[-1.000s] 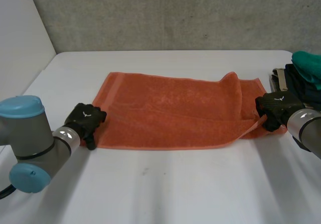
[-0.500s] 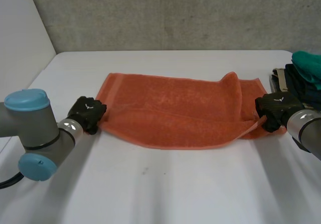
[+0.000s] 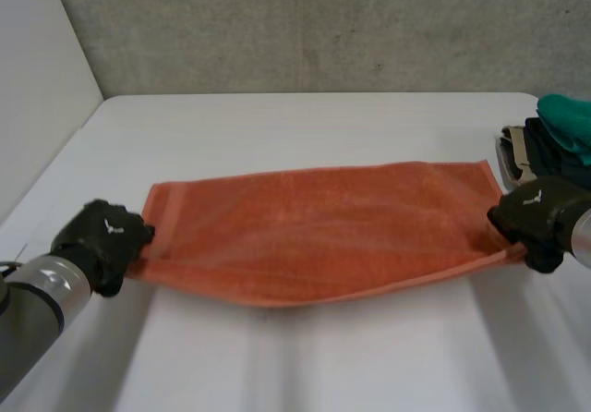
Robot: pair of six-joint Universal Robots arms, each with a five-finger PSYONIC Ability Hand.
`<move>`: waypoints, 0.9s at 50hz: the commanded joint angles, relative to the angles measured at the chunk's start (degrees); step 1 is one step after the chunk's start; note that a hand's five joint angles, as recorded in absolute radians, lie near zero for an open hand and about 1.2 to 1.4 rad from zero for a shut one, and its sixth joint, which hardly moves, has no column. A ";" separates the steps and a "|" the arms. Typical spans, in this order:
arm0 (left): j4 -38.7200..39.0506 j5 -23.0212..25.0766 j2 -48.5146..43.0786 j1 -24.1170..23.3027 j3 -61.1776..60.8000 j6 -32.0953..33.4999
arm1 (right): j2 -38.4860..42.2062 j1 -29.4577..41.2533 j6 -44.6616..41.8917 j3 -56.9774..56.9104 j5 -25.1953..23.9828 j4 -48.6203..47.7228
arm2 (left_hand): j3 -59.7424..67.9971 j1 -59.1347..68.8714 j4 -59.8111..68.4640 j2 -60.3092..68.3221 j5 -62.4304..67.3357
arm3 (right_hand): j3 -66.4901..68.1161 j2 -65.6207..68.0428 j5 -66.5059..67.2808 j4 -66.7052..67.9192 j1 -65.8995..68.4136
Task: Fold the laundry.
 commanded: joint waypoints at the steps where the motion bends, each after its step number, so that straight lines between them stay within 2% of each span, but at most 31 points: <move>1: 5.72 -2.09 -13.75 -0.31 7.31 3.21 | 10.20 3.04 -1.23 -4.53 4.56 -0.28 | 12.42 15.81 11.44 11.53 13.98 | 12.39 12.97 13.25 12.00 23.86; 5: 9.07 -7.36 -20.61 -0.93 18.28 2.95 | 15.39 6.55 -1.23 -12.53 8.52 -3.97 | 12.42 15.81 11.44 11.53 13.98 | 12.39 12.97 13.25 12.00 23.86; 6: 9.85 -9.37 -22.98 -1.71 24.49 2.77 | 16.97 7.60 -1.23 -16.64 10.18 -6.33 | 12.42 15.81 11.44 11.53 13.98 | 12.39 12.97 13.25 12.00 23.86; 9: 11.18 -10.89 -25.98 -2.60 33.04 2.51 | 19.09 8.58 -1.75 -22.90 11.60 -10.99 | 12.42 15.81 11.44 11.53 13.98 | 12.39 12.97 13.25 12.00 23.86; 10: 12.57 -11.06 -27.38 -2.77 38.82 1.90 | 19.88 8.84 -1.75 -26.75 11.78 -15.45 | 12.42 15.81 11.44 11.53 13.98 | 12.39 12.97 13.25 12.00 23.86; 13: 16.09 -11.07 -28.01 -3.04 46.06 -0.21 | 19.71 8.84 -1.67 -30.82 11.69 -23.46 | 12.42 15.81 11.44 11.53 13.98 | 12.39 12.97 13.25 12.00 23.86; 14: 19.76 -11.07 -27.84 -2.95 50.00 -1.96 | 19.54 8.84 -1.15 -32.66 11.60 -30.71 | 12.42 15.81 11.44 11.53 13.98 | 12.39 12.97 13.25 12.00 23.86; 17: 27.59 -11.15 -27.48 -2.25 53.72 -4.86 | 18.57 9.11 -0.96 -33.64 10.90 -43.22 | 12.42 15.81 11.44 11.53 13.98 | 12.39 12.97 13.25 12.00 23.86; 18: 32.75 -11.50 -26.87 -1.99 54.51 -6.79 | 17.26 9.37 -0.96 -33.29 10.29 -51.27 | 12.42 15.81 11.44 11.53 13.98 | 12.39 12.97 13.25 12.00 23.86; 21: 38.32 -11.68 -25.12 -1.72 54.35 -8.47 | 14.80 9.90 -1.05 -32.15 9.58 -61.52 | 12.42 15.81 11.44 11.53 13.98 | 12.39 12.97 13.25 12.00 23.86; 22: 40.17 -11.59 -24.24 -2.16 53.74 -8.74 | 14.61 10.07 -1.05 -31.97 9.41 -61.89 | 12.42 15.81 11.44 11.53 13.98 | 12.39 12.97 13.25 12.00 23.86; 28: 38.52 -11.15 -23.09 -1.63 47.41 -9.18 | 14.96 10.43 -0.88 -29.52 9.58 -57.25 | 12.42 15.81 11.44 11.53 13.98 | 12.39 12.97 13.25 12.00 23.86; 36: 38.43 -10.19 -24.32 -1.11 35.99 -9.18 | 16.19 12.27 0.44 -20.29 9.67 -53.37 | 12.42 15.81 11.44 11.53 13.98 | 12.39 12.97 13.25 12.00 23.86; 40: 38.43 -8.69 -27.12 0.21 30.71 -9.27 | 20.48 12.62 3.33 -16.60 9.93 -52.76 | 12.42 15.81 11.44 11.53 13.98 | 12.39 12.97 13.25 12.00 23.86; 45: 37.99 -7.64 -32.74 -0.32 25.79 -8.48 | 26.12 12.62 4.22 -15.01 9.84 -51.97 | 12.42 15.81 11.44 11.53 13.98 | 12.39 12.97 13.25 12.00 23.86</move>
